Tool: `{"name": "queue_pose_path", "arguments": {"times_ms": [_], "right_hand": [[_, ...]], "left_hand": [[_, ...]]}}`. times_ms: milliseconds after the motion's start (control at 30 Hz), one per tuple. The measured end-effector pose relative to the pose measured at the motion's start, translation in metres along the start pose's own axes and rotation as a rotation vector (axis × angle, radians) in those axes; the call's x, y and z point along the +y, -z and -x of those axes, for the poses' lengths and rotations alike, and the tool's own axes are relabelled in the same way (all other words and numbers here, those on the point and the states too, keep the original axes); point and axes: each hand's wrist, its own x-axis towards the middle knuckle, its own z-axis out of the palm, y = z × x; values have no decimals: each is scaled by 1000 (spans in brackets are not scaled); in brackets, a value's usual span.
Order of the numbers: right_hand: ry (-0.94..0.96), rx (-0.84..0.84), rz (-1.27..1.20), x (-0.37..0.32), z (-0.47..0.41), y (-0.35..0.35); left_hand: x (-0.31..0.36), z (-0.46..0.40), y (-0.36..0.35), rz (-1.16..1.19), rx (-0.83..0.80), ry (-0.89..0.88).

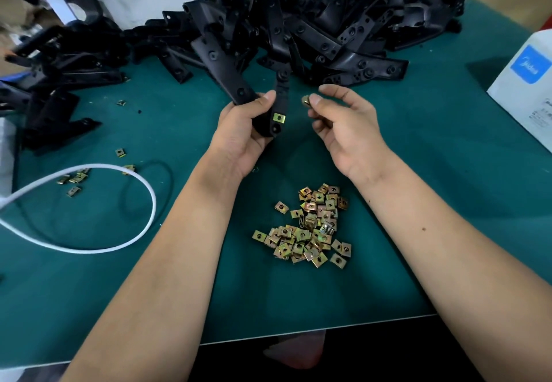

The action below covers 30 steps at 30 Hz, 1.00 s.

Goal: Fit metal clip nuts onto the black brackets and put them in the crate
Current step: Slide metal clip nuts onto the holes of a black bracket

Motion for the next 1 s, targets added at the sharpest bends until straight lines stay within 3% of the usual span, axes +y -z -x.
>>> {"name": "queue_pose_path", "arguments": {"times_ms": [100,200,300,467,567,700,900,1000], "right_hand": [[14,-13,60,0,0,2],[57,-74,313,7,3,-5],[-14,-142,431,15,1,-26],[-240,-334,454,37,2,-91],[-257,-450,478,57,13,-137],[-270,-625,297,72,29,-182],[-96,-559,656,68,23,-169],[58,-701,898,48,11,-141]], "left_hand": [[8,-3,8,147,74,-12],[21,-1,14,277,131,-66],[43,5,24,344,140,-183],[84,22,59,362,233,-368],[91,38,93,270,426,-404],[106,63,133,278,466,-482],[104,60,130,229,486,-457],[85,44,102,171,440,-372]]}}
